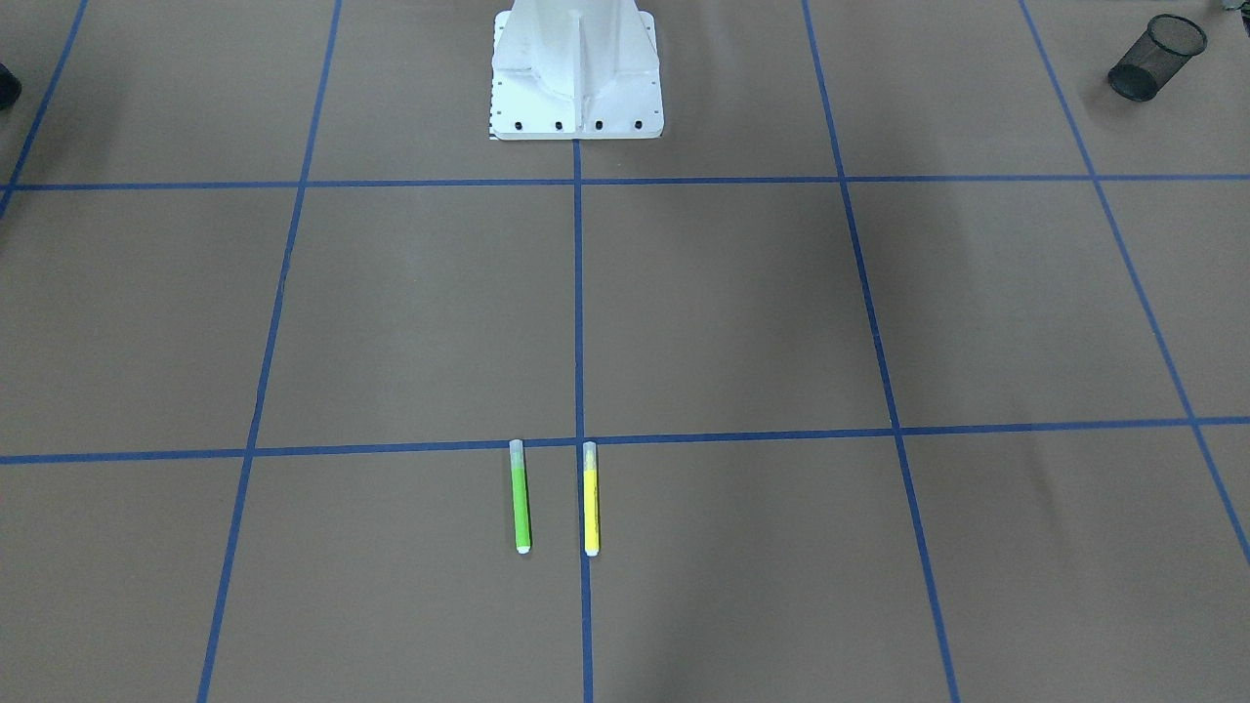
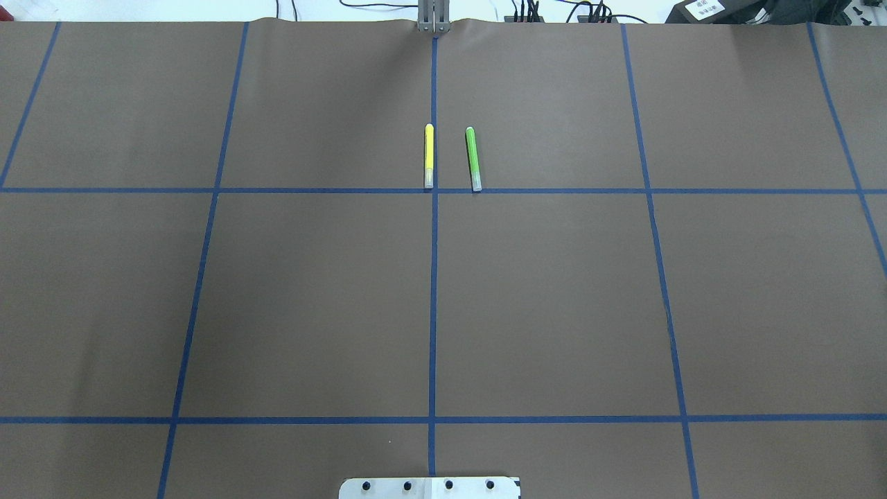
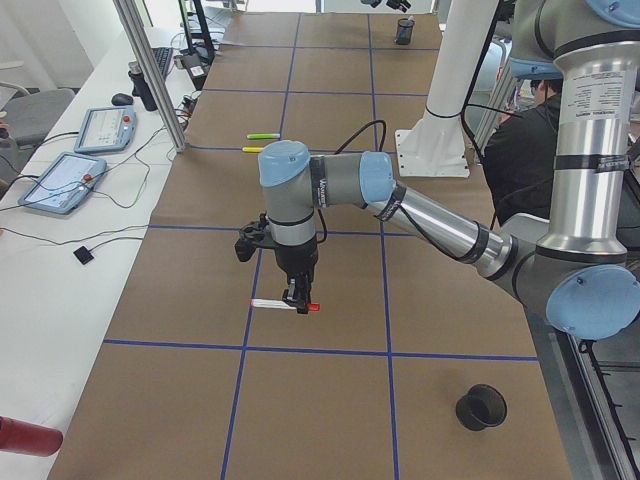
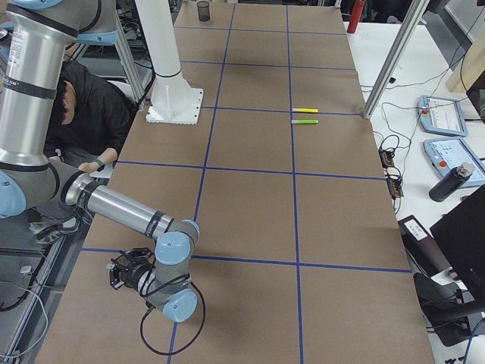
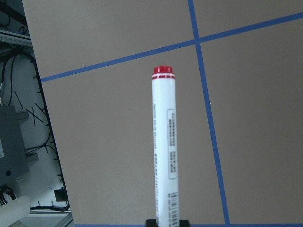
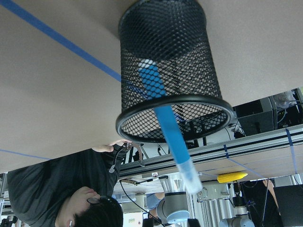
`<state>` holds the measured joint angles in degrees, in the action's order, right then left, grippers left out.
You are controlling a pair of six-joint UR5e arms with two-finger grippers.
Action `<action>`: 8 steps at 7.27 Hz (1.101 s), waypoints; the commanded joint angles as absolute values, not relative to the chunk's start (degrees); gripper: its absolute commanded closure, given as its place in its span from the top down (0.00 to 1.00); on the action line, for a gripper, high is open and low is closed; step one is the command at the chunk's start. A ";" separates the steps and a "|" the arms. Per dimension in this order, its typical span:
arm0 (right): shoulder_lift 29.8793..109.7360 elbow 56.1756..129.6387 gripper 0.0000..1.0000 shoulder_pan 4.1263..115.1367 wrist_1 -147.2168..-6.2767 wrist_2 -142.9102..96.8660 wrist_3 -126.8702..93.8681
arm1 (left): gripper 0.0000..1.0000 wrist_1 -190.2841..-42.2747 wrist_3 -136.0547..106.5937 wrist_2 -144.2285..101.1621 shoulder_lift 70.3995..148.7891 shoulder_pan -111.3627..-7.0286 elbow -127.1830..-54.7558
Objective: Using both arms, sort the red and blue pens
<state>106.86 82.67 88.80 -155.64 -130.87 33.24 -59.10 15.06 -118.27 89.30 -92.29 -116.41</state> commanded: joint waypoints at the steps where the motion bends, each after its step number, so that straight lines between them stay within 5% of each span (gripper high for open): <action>1: 105.13 82.18 1.00 88.86 -150.32 -130.52 31.13 | 0.00 -59.06 15.03 -118.30 89.30 -92.29 -116.37; 8: 99.60 83.14 1.00 93.59 -108.94 -129.90 4.09 | 0.00 -58.27 14.77 -120.06 86.06 -92.37 -112.52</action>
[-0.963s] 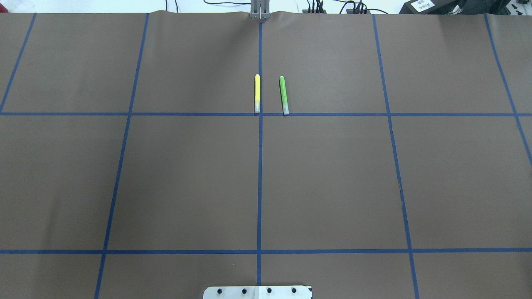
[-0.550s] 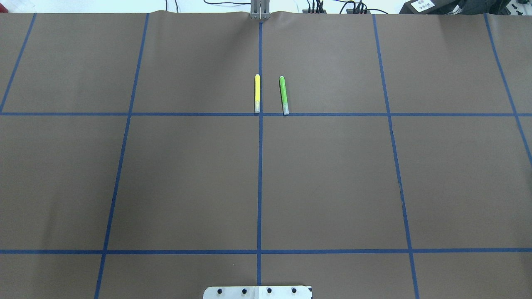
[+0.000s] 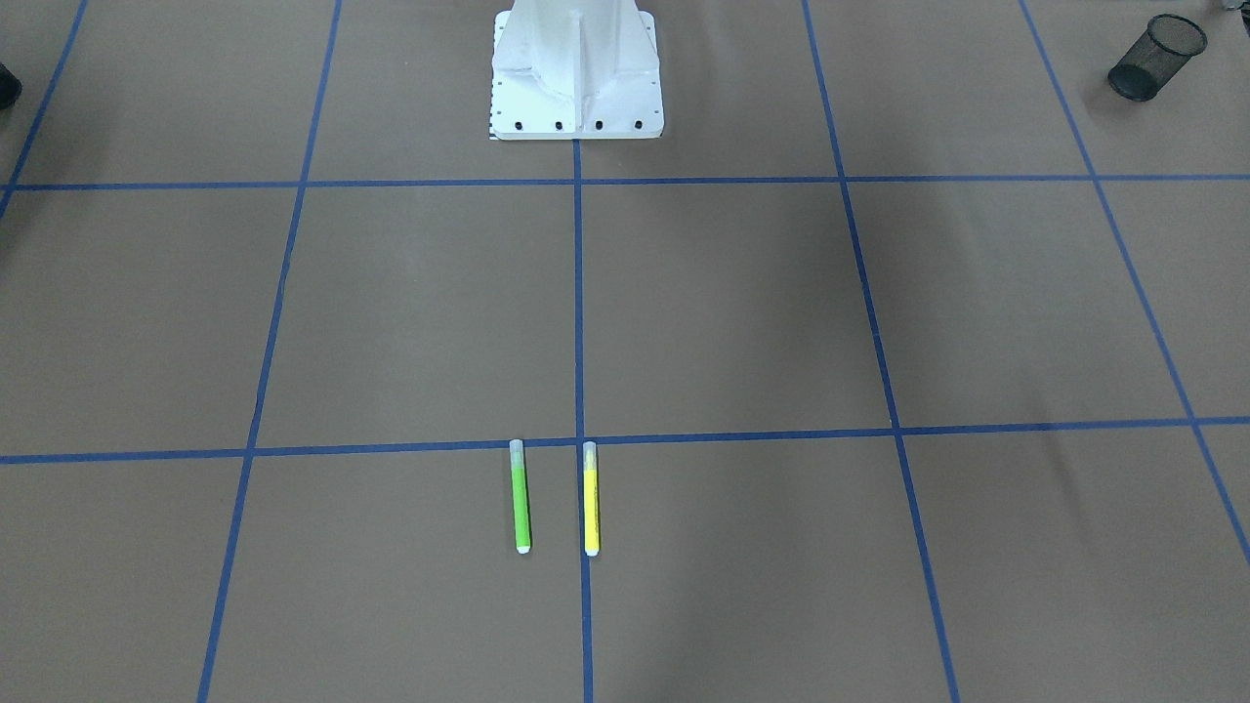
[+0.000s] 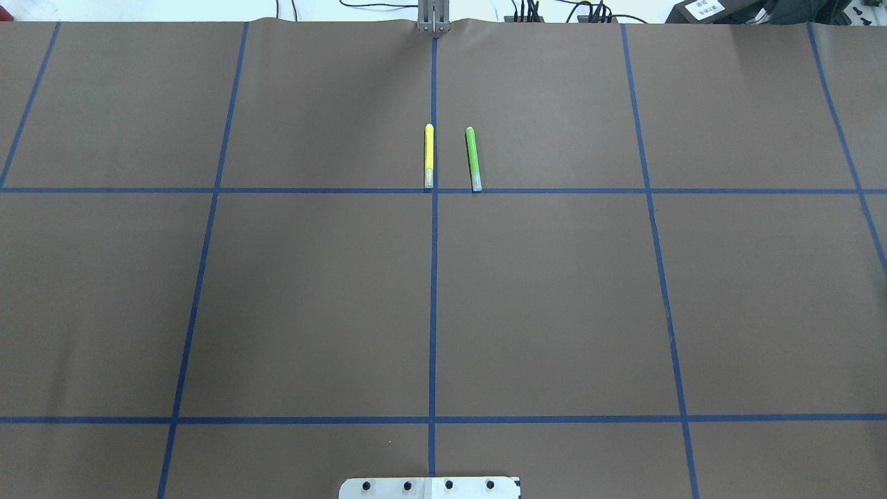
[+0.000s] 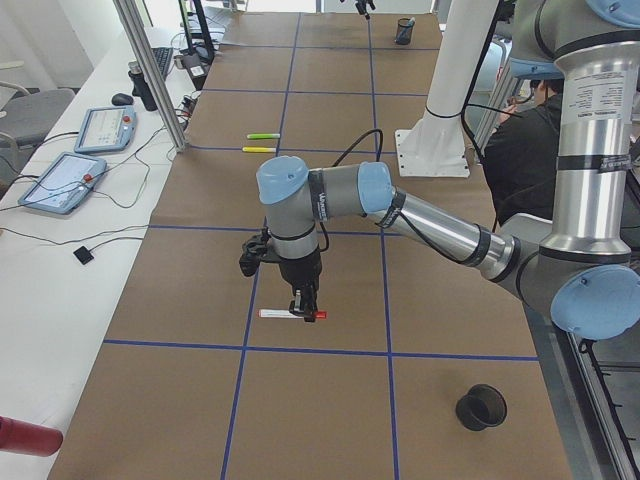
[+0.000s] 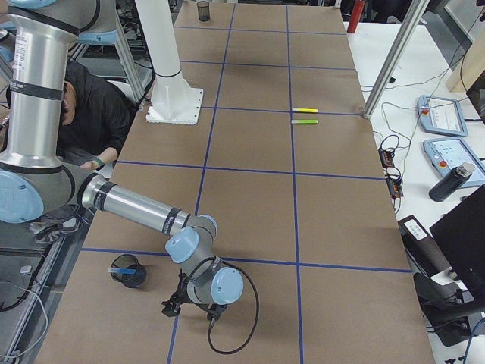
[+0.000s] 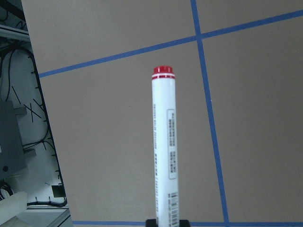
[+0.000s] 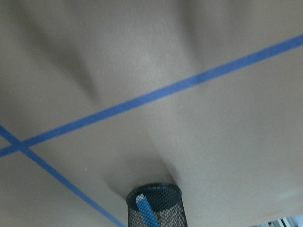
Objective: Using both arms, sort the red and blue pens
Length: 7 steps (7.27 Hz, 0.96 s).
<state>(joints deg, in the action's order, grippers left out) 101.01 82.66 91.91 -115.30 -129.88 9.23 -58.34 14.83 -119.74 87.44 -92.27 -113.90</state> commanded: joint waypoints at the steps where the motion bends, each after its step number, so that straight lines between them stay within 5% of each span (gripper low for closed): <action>1: 96.80 84.10 1.00 94.04 -108.64 -129.90 0.91 | 0.00 -58.10 14.85 -120.67 85.70 -93.77 -110.15; 7: 93.60 93.59 1.00 94.66 -106.52 -132.45 0.53 | 0.00 -36.35 15.03 -122.26 73.23 -106.24 -110.21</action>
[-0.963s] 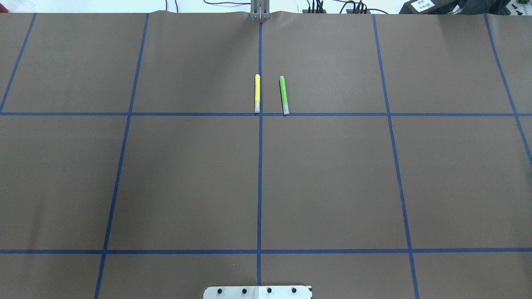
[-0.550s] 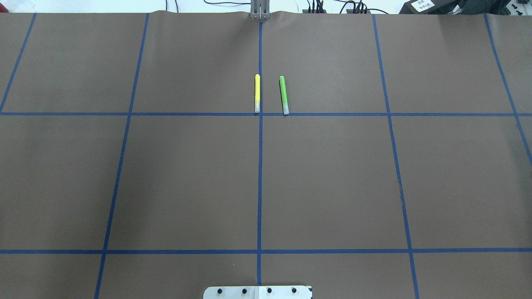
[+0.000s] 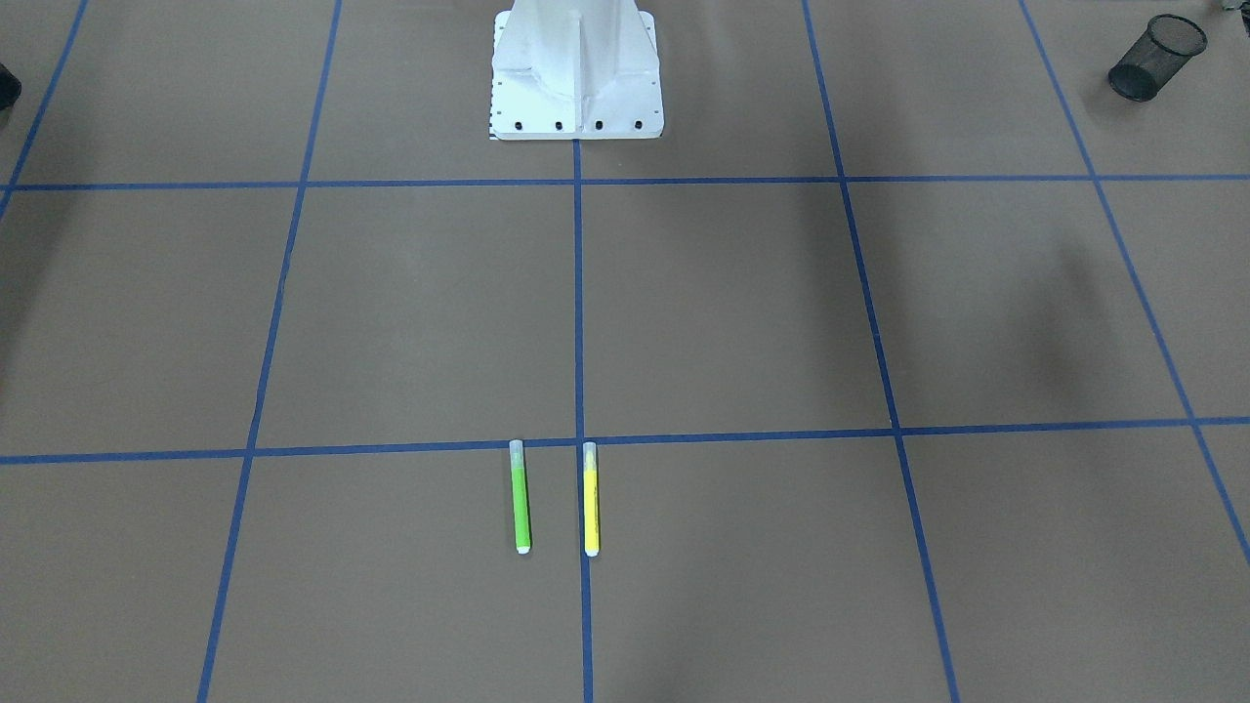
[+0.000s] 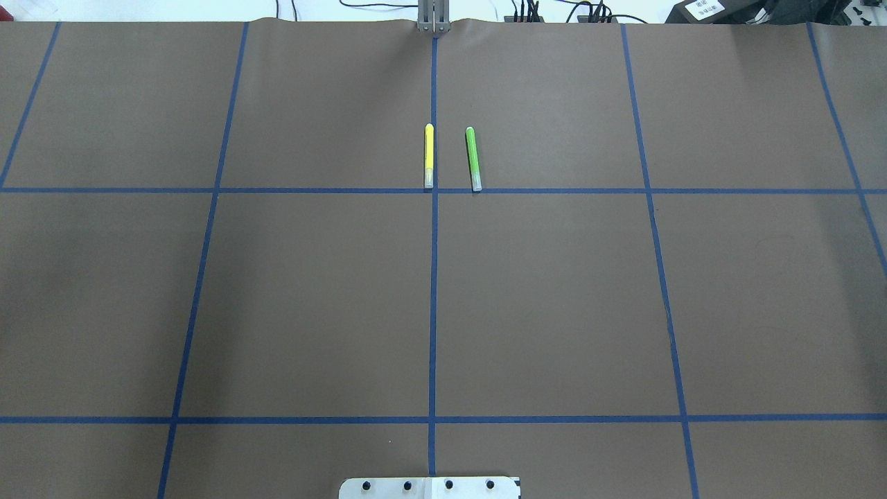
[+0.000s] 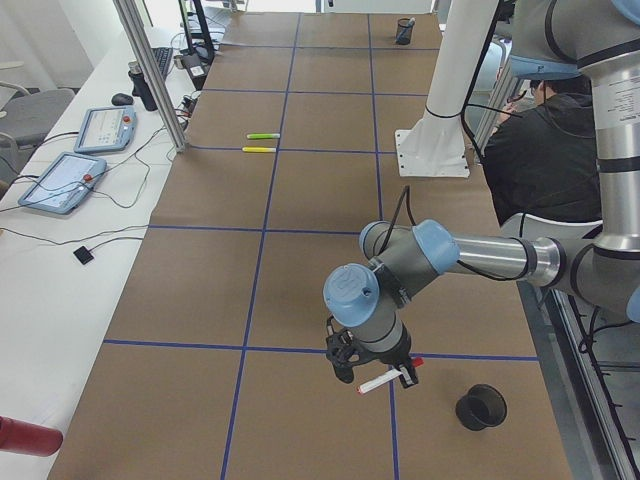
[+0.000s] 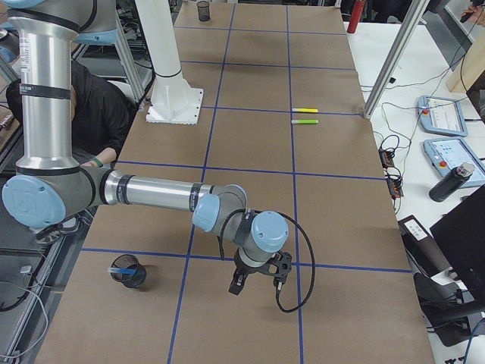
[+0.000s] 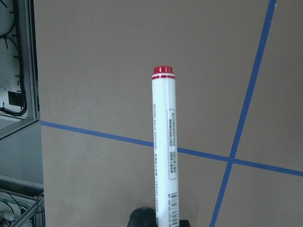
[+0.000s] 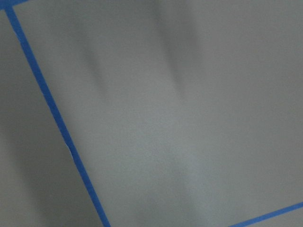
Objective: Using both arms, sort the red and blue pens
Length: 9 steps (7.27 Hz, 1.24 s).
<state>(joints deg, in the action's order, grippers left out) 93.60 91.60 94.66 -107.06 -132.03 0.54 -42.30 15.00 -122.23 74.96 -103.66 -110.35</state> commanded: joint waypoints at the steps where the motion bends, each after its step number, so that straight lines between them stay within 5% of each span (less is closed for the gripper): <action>1: 93.52 93.86 1.00 94.66 -105.31 -132.45 0.53 | 0.00 -33.86 15.03 -122.34 71.04 -108.09 -109.34; 6: 95.36 96.42 1.00 94.66 -103.62 -132.63 0.44 | 0.00 -26.02 21.09 -125.15 67.24 -114.43 -93.81; 9: 95.36 97.29 1.00 94.66 -103.62 -132.71 0.44 | 0.00 -23.82 21.01 -125.60 67.24 -115.92 -90.97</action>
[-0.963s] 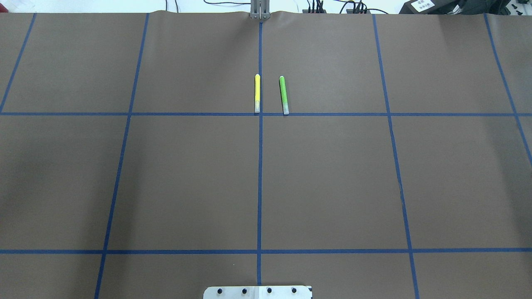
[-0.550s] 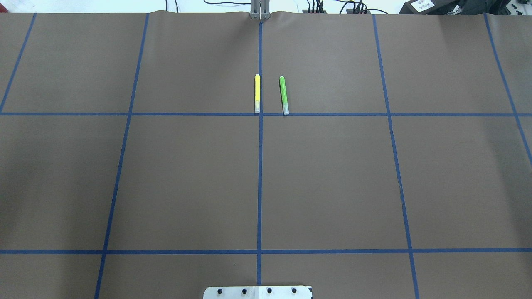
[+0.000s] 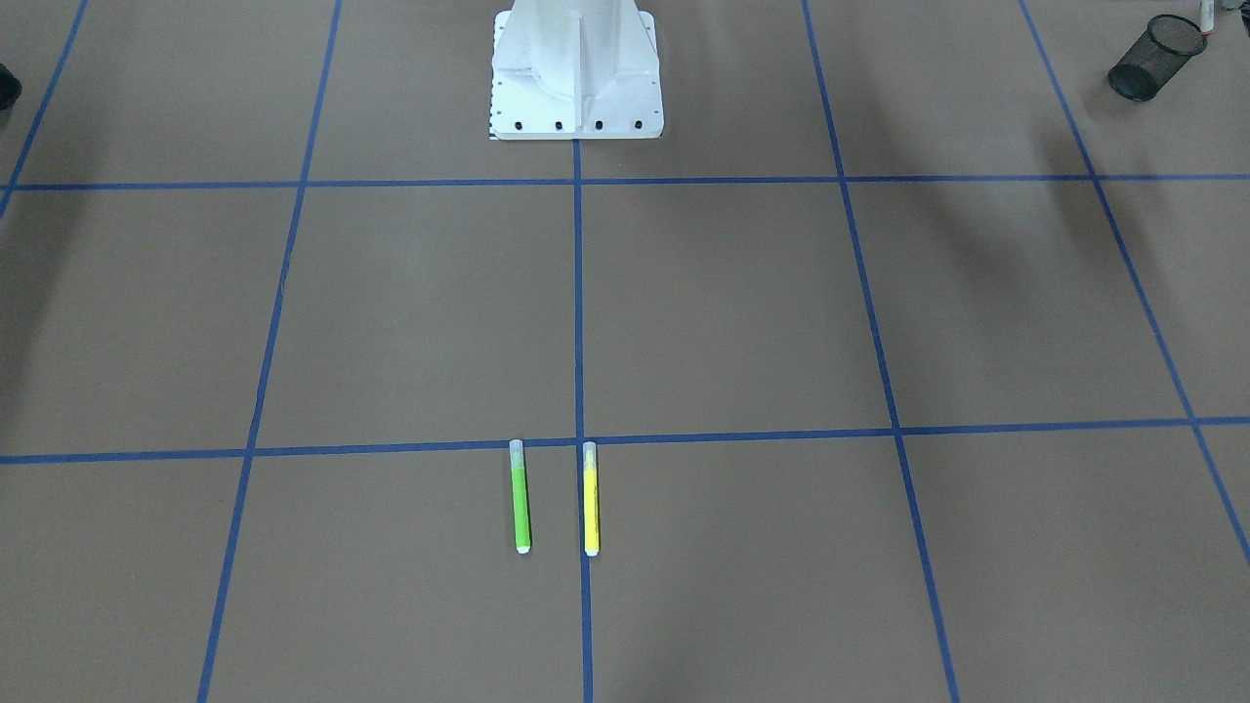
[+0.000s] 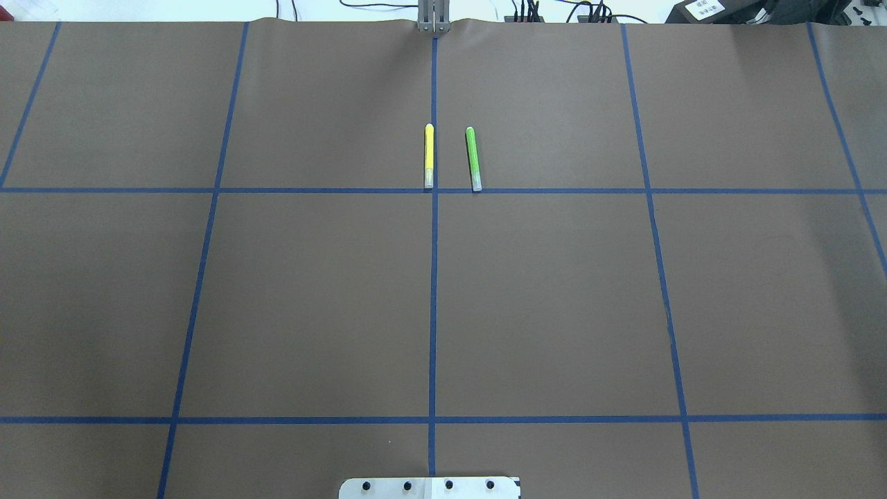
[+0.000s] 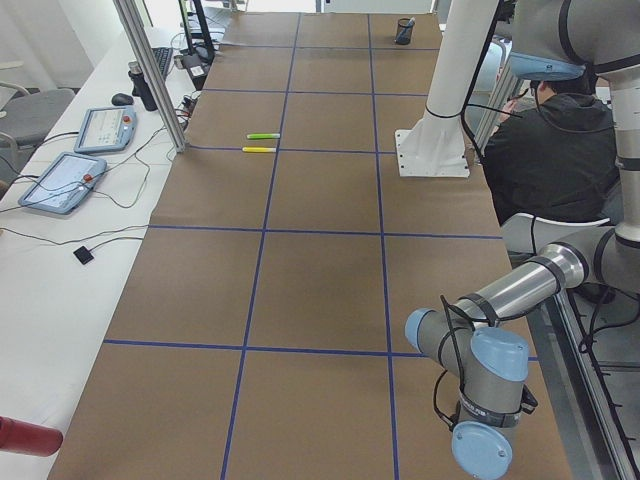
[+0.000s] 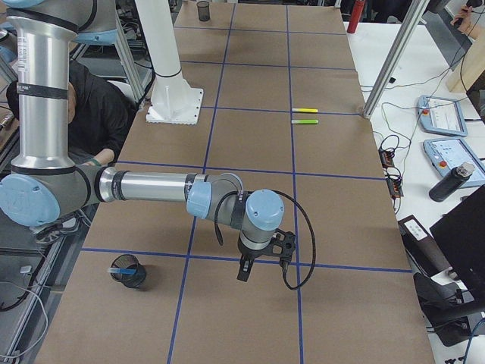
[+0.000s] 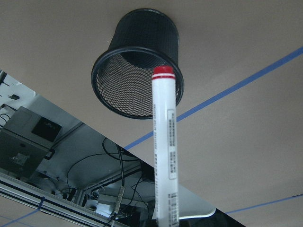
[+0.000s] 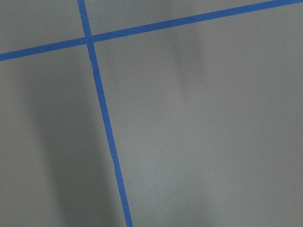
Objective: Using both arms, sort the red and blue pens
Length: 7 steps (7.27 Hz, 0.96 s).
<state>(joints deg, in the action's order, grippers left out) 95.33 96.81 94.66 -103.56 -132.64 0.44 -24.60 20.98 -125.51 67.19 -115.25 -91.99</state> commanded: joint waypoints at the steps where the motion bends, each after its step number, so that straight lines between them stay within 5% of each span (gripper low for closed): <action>1: 95.36 97.29 1.00 94.66 -103.62 -132.63 0.44 | 0.00 -23.91 21.01 -127.68 67.58 -116.01 -90.18; 7: 95.36 97.65 1.00 94.66 -103.54 -132.54 0.44 | 0.00 -26.98 21.27 -129.81 68.03 -116.02 -81.40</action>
